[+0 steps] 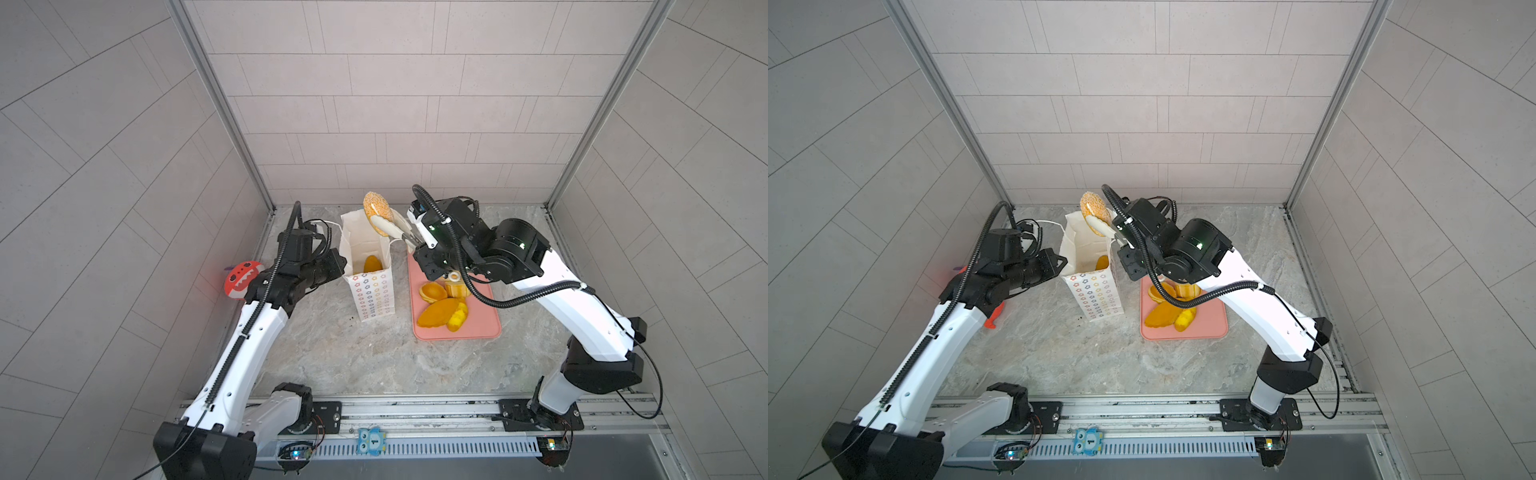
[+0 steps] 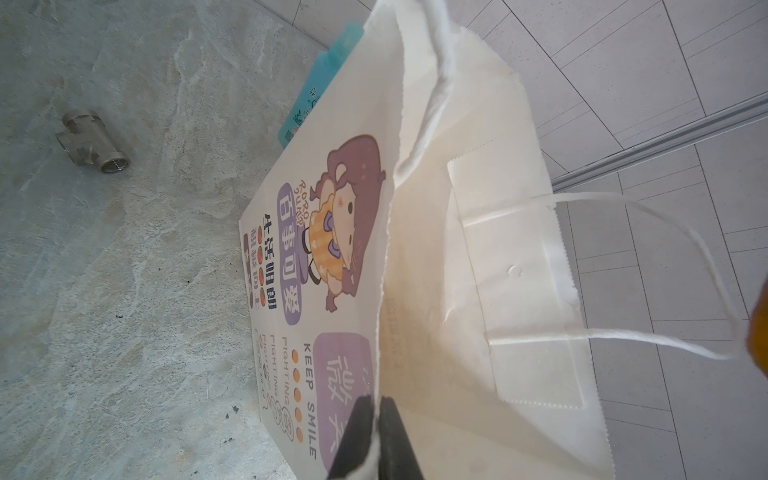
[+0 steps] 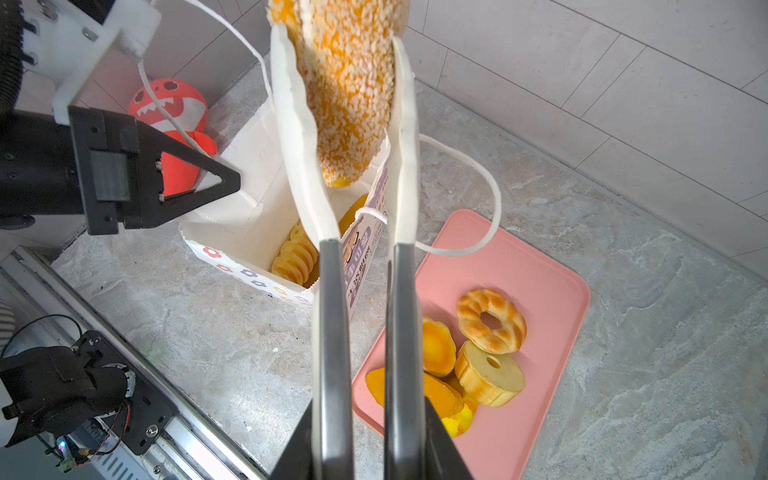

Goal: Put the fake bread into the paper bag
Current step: 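Carry the sesame roll with the right gripper over the bag opening, then lower the sesame roll into the bag and open the right gripper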

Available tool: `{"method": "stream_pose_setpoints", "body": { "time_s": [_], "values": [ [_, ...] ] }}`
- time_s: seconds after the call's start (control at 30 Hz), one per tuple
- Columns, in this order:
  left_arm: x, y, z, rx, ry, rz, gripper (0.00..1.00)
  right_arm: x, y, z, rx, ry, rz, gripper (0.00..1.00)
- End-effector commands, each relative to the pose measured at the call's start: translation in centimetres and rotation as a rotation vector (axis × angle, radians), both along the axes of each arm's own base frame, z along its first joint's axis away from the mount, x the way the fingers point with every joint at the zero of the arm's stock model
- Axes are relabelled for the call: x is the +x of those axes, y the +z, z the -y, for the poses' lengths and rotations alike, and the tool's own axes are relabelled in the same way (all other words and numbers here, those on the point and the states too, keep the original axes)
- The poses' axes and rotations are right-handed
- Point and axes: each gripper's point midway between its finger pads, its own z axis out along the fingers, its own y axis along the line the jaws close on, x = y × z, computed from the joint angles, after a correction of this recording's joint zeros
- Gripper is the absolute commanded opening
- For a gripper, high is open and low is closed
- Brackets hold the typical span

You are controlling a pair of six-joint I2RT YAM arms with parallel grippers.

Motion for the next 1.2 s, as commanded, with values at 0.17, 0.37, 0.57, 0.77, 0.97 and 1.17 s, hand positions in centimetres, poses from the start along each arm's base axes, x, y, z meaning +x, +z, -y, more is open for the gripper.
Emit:
{"method": "stream_pose_setpoints", "body": {
  "time_s": [0.17,0.37,0.57,0.77,0.97,1.17],
  "values": [
    [-0.5,0.6,-0.3,0.002,0.009,0.006,0.10,0.4,-0.8,-1.5,-0.036,0.012,0.014,0.31],
    [-0.6,0.6,-0.3,0.001,0.008,0.007,0.10,0.5,-2.0,-2.1,-0.071,0.019,0.000,0.32],
    [-0.6,0.6,-0.2,0.001,0.007,0.007,0.10,0.5,-2.5,-2.4,-0.094,0.024,-0.001,0.33],
    [-0.6,0.6,-0.2,0.001,0.007,0.006,0.10,0.5,-2.7,-2.3,-0.104,0.023,0.000,0.36],
    [-0.6,0.7,-0.3,0.000,0.008,0.009,0.10,0.5,-2.6,-2.3,-0.101,0.023,0.002,0.42],
    [-0.5,0.6,-0.2,0.001,0.007,0.008,0.10,0.5,-2.4,-2.4,-0.094,0.023,0.006,0.45]
  ]
}}
